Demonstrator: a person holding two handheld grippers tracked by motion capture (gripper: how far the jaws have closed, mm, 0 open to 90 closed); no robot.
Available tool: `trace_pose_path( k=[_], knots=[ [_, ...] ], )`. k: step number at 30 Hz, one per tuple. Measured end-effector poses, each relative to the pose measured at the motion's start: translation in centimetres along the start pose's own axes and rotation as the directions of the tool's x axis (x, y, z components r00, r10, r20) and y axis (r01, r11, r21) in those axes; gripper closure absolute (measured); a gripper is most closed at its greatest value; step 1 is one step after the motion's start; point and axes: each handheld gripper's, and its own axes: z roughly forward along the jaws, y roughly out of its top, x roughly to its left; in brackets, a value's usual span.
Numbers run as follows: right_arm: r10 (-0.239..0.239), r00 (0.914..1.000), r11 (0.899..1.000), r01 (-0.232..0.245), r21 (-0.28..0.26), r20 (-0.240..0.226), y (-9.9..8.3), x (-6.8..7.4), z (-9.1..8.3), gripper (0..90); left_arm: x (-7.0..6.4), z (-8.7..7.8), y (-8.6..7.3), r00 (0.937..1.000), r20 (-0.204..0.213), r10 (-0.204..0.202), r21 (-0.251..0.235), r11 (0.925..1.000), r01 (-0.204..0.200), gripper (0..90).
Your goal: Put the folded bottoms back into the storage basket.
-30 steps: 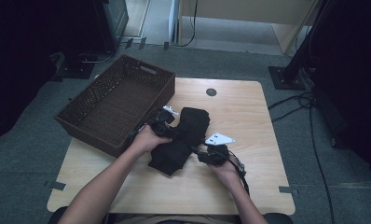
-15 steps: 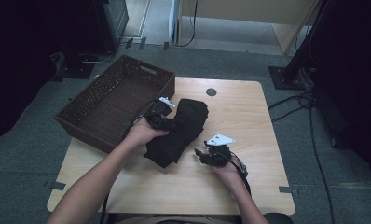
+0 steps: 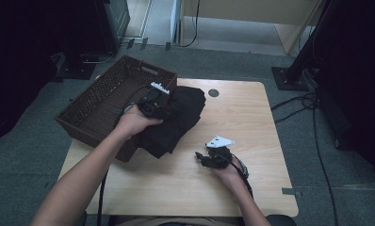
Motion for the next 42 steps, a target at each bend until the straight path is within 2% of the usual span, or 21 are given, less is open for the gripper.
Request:
trace_pose_path(
  k=[4,7,8,9,10,11,18,24,27,29,30,31,36,39,42],
  knots=[
    [0.007,0.9999,1.0,-0.008,-0.002,-0.008,0.0,0.1,0.1,42.6,0.6,-2.3,1.3,0.9994,-0.024,0.026,-0.017,0.9995,-0.026,70.5],
    [-0.002,1.0,1.0,0.002,-0.006,-0.006,0.1,0.3,0.1,42.5,1.3,-4.0,2.2,0.999,-0.039,0.023,-0.022,0.9995,-0.024,70.5],
    [-0.002,1.0,1.0,0.002,-0.009,-0.008,0.1,0.3,0.2,42.5,1.3,-4.0,2.2,0.999,-0.039,0.023,-0.022,0.9995,-0.024,70.5],
    [-0.002,1.0,1.0,0.002,-0.009,-0.01,0.1,0.3,0.2,42.5,1.8,-4.9,2.7,0.9984,-0.052,0.022,-0.021,0.9995,-0.023,70.4],
    [-0.005,0.9999,1.0,0.005,-0.007,-0.009,0.1,0.4,0.2,42.5,1.8,-4.9,2.7,0.9984,-0.052,0.022,-0.021,0.9995,-0.023,70.4],
    [-0.01,0.9999,1.0,0.01,-0.006,-0.008,0.1,0.4,0.3,42.5,2.5,-5.8,2.9,0.9975,-0.069,0.016,-0.023,0.9996,-0.017,70.5],
    [-0.009,0.9999,1.0,0.009,-0.005,-0.007,0.1,0.4,0.4,43.1,5.4,-8.5,2.9,0.9949,-0.097,-0.026,-0.052,0.9984,0.021,70.4],
    [-0.012,0.9999,1.0,0.012,-0.012,-0.007,0.1,0.5,0.5,43.3,7.6,-10.4,3.0,0.9886,-0.147,-0.034,-0.052,0.9983,0.026,70.4],
    [-0.013,0.9999,1.0,0.013,-0.012,-0.006,0.1,0.5,0.6,43.3,8.9,-10.9,2.8,0.9836,-0.173,-0.05,-0.054,0.9977,0.041,70.4],
    [-0.013,0.9999,1.0,0.013,-0.012,-0.006,0.1,0.5,0.6,43.4,9.4,-11.0,2.7,0.9811,-0.185,-0.057,-0.056,0.9973,0.047,70.3],
    [-0.013,0.9999,1.0,0.013,-0.012,-0.005,0.1,0.5,0.6,43.3,10.4,-11.1,2.3,0.9782,-0.192,-0.079,-0.062,0.9958,0.068,70.3],
    [-0.013,0.9999,1.0,0.013,-0.013,-0.005,0.1,0.5,0.6,43.4,10.9,-11.0,2.1,0.9773,-0.194,-0.084,-0.06,0.9955,0.073,70.3],
    [-0.01,0.9999,1.0,0.01,-0.013,-0.004,0.1,0.5,0.6,43.4,12.4,-9.6,1.1,0.9739,-0.205,-0.098,-0.051,0.9947,0.089,70.3],
    [-0.008,1.0,1.0,0.008,-0.013,-0.002,0.1,0.4,0.6,43.5,13.2,-8.4,0.6,0.9741,-0.195,-0.114,-0.047,0.9931,0.107,70.3],
    [-0.006,1.0,1.0,0.006,-0.011,0.001,0.1,0.4,0.6,43.6,13.8,-6.9,0.0,0.9777,-0.177,-0.113,-0.026,0.9936,0.11,70.3]
  ],
)
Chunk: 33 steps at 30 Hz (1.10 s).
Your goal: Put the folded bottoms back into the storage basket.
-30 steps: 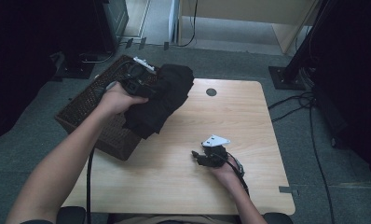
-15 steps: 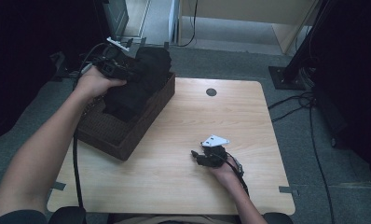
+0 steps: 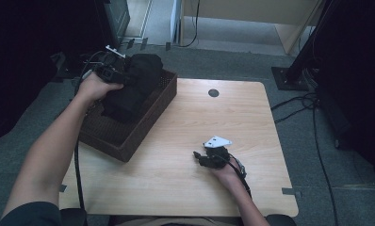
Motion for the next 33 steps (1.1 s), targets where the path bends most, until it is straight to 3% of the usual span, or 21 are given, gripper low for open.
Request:
trace_pose_path(
  k=[8,17,23,26,30,33],
  knots=[
    [0.002,1.0,1.0,-0.002,-0.002,0.009,0.1,-0.2,0.1,44.3,1.0,3.9,-2.0,0.9997,0.013,-0.021,0.045,0.9988,0.021,70.2],
    [0.003,0.9999,1.0,-0.003,-0.003,0.013,0.1,-0.3,0.1,44.7,3.3,6.4,-3.6,0.9973,0.029,-0.068,0.078,0.9948,0.066,69.8],
    [0.003,0.9999,1.0,-0.003,0.0,0.012,0.1,-0.3,0.1,44.7,4.8,7.0,-4.2,0.997,0.029,-0.072,0.083,0.9941,0.07,68.5],
    [0.002,0.9999,1.0,-0.002,-0.001,0.015,0.1,-0.3,0.1,44.7,5.4,7.1,-4.5,0.9978,0.004,-0.067,0.086,0.9941,0.066,64.8],
    [0.003,0.9999,1.0,-0.003,-0.001,0.016,0.1,-0.3,0.1,44.6,6.2,6.5,-4.7,0.9946,-0.019,-0.102,0.036,0.9941,0.102,57.2],
    [0.003,0.9999,1.0,-0.003,-0.001,0.015,0.1,-0.3,0.1,44.6,6.4,5.8,-4.5,0.9946,-0.055,-0.089,0.023,0.9957,0.09,56.1]
  ],
)
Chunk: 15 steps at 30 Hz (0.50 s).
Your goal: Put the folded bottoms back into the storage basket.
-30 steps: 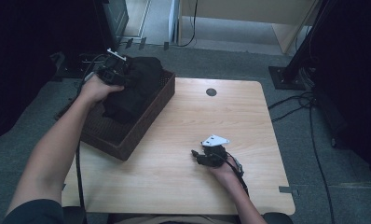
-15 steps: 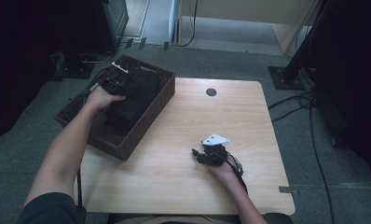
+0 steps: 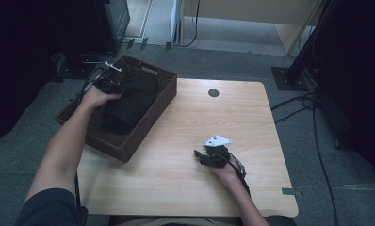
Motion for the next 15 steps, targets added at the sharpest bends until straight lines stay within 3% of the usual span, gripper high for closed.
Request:
trace_pose_path(
  k=[3,8,15],
  knots=[
    [0.0,1.0,1.0,0.0,0.0,0.0,0.0,0.0,0.0,44.5,-0.1,-0.8,0.6,0.9992,-0.034,0.018,0.015,0.9997,-0.018,52.5],
    [0.001,1.0,1.0,-0.001,0.001,-0.001,0.0,0.0,0.0,44.1,-0.4,-2.4,1.7,0.9968,-0.077,0.021,-0.013,0.9997,-0.022,47.6],
    [0.005,1.0,1.0,-0.005,-0.001,-0.001,0.0,0.1,0.0,43.5,-1.0,-4.1,2.9,0.9943,-0.101,0.034,-0.039,0.9985,-0.038,51.6]
  ],
)
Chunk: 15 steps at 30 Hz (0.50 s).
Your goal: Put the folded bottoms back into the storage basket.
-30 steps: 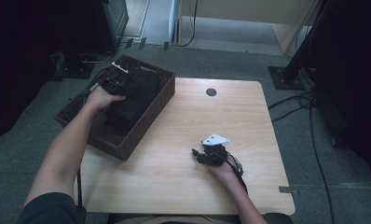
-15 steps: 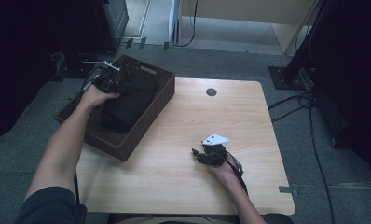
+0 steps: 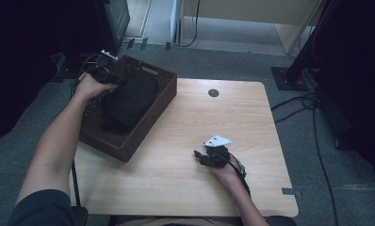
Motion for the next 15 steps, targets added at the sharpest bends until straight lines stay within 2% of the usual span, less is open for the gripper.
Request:
trace_pose_path(
  k=[3,7,15],
  knots=[
    [0.002,1.0,1.0,-0.002,0.002,-0.001,0.0,0.0,0.0,43.5,-0.1,-0.5,0.3,1.0,-0.005,0.0,-0.005,1.0,-0.001,54.5],
    [0.002,1.0,1.0,-0.002,0.002,-0.001,0.0,0.0,0.0,43.5,-0.6,-0.1,0.5,0.9999,0.004,0.015,0.003,0.9999,-0.015,59.5],
    [0.003,1.0,1.0,-0.003,0.002,-0.001,0.0,0.0,0.0,43.5,-2.3,3.1,0.0,0.9986,0.045,0.03,0.031,0.9991,-0.031,65.4]
  ],
)
